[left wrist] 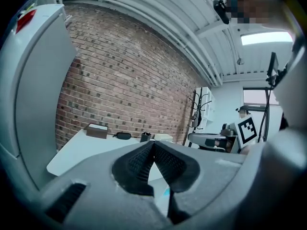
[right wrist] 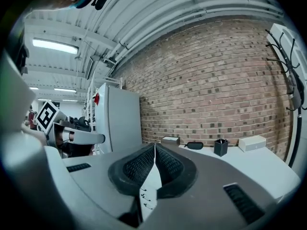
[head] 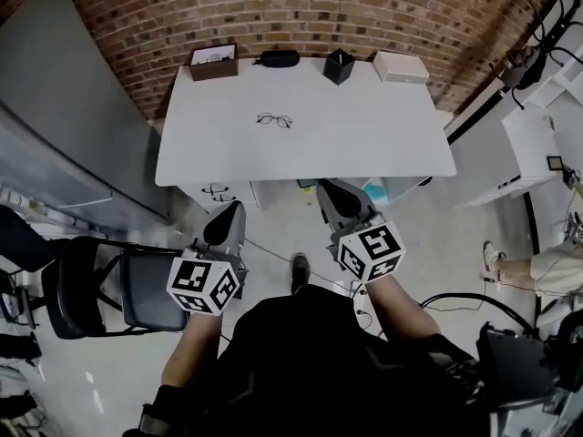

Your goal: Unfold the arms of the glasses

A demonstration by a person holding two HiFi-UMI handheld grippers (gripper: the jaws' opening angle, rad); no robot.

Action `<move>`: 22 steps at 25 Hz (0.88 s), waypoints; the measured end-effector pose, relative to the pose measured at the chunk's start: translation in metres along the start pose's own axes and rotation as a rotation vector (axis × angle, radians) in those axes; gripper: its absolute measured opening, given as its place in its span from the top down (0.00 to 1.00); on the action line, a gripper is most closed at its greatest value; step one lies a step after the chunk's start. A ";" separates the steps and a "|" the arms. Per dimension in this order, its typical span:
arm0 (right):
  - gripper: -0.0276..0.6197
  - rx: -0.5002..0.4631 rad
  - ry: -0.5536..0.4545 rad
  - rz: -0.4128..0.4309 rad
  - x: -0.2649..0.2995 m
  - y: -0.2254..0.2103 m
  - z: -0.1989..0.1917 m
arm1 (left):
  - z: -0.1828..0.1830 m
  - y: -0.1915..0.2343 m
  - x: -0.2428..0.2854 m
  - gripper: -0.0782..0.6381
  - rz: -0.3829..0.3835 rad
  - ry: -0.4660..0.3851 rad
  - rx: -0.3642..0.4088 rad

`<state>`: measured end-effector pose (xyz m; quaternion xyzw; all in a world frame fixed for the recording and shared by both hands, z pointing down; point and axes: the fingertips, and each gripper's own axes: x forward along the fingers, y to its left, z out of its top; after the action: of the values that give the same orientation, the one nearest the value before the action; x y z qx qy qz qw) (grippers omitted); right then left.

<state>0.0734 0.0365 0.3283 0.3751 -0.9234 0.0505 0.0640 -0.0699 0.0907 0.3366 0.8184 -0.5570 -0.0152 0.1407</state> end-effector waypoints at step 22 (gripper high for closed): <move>0.94 0.015 0.081 0.156 0.070 -0.120 -0.018 | -0.005 0.016 0.149 0.88 0.125 0.106 0.010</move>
<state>0.1091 -0.0951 0.3625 0.2999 -0.9461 0.0775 0.0946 -0.0266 -0.0503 0.3652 0.7823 -0.5989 0.0397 0.1667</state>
